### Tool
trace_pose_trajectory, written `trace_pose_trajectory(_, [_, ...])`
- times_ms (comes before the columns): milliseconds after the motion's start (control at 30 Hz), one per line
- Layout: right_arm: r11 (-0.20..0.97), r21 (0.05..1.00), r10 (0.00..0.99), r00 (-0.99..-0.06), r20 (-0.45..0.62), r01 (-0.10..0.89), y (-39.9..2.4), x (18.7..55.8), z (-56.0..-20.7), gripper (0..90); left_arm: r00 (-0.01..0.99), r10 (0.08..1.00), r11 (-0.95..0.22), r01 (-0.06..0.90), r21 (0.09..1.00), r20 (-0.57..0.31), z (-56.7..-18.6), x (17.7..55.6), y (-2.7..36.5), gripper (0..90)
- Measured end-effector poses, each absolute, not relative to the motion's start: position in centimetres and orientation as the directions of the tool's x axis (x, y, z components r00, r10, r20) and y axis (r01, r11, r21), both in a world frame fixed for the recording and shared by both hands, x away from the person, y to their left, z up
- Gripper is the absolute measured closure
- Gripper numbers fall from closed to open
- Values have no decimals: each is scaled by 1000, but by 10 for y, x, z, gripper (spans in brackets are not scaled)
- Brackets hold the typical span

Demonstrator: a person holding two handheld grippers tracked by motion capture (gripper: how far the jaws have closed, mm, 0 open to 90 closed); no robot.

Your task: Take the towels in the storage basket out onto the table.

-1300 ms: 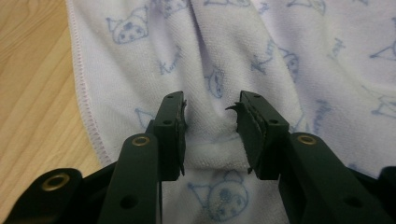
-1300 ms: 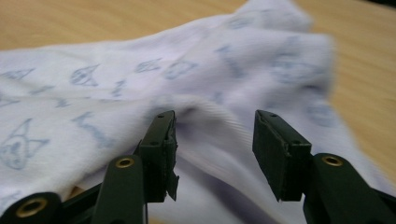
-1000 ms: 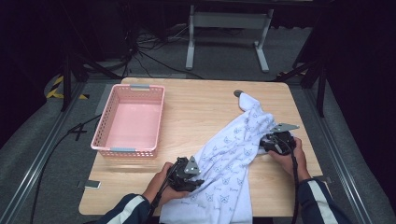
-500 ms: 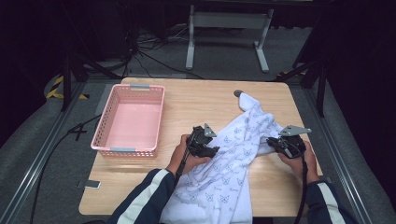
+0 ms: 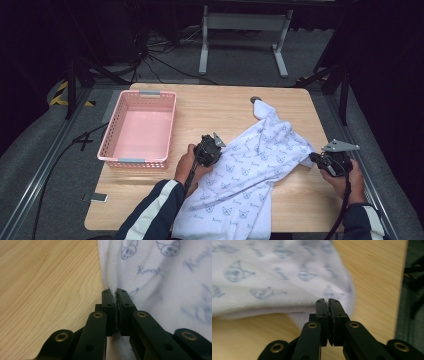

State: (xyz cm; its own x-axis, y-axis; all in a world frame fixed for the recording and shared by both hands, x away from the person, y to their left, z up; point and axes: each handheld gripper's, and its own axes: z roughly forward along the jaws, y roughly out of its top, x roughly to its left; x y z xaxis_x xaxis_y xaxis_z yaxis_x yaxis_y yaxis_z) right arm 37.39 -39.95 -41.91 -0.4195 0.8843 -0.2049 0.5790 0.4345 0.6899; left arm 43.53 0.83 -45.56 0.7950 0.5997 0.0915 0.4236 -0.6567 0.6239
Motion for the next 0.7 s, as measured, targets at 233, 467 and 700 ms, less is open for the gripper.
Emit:
trace_pose_trajectory(233, [429, 657, 897, -378, -229, 620, -396, 398, -436, 851, 739, 666, -621, 474, 623, 101, -456, 435, 13, 859])
trace_pose_trajectory(467, [432, 703, 890, -392, -232, 565, -383, 375, -421, 569, 785, 617, -576, 400, 713, 59, -446, 423, 13, 609])
trace_pose_trajectory(700, [462, 685, 814, -577, -75, 563, -343, 335, -440, 515, 885, 455, -682, 278, 677, 95, -445, 385, 12, 620])
